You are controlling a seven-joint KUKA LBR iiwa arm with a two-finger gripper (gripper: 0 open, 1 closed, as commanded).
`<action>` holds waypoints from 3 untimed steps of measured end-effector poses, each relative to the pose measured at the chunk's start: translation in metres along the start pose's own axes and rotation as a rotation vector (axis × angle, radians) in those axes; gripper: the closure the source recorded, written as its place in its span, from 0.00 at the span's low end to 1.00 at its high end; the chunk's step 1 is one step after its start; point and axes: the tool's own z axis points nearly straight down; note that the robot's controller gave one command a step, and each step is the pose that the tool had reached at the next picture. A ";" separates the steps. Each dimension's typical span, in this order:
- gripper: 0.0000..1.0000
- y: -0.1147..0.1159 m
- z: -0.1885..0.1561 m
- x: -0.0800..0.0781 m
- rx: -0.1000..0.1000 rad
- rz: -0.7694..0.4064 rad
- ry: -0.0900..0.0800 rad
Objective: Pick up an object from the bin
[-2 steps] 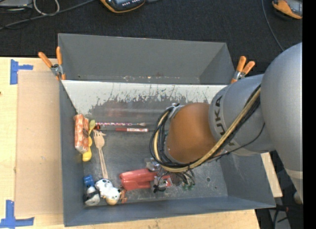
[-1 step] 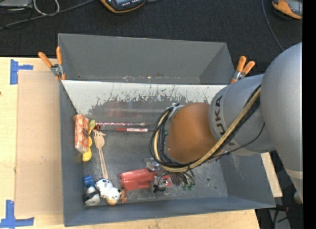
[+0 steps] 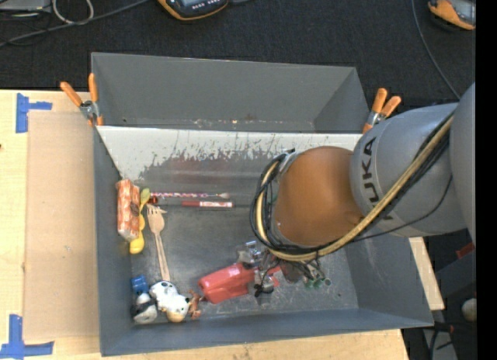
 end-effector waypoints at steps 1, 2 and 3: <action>1.00 -0.011 -0.065 0.001 -0.001 0.069 0.001; 1.00 -0.017 -0.052 -0.026 0.001 0.068 -0.008; 1.00 -0.020 0.022 0.002 0.002 -0.342 -0.007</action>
Offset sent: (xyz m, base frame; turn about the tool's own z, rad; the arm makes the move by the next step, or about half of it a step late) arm 0.0716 -0.0082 -0.0419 -0.4294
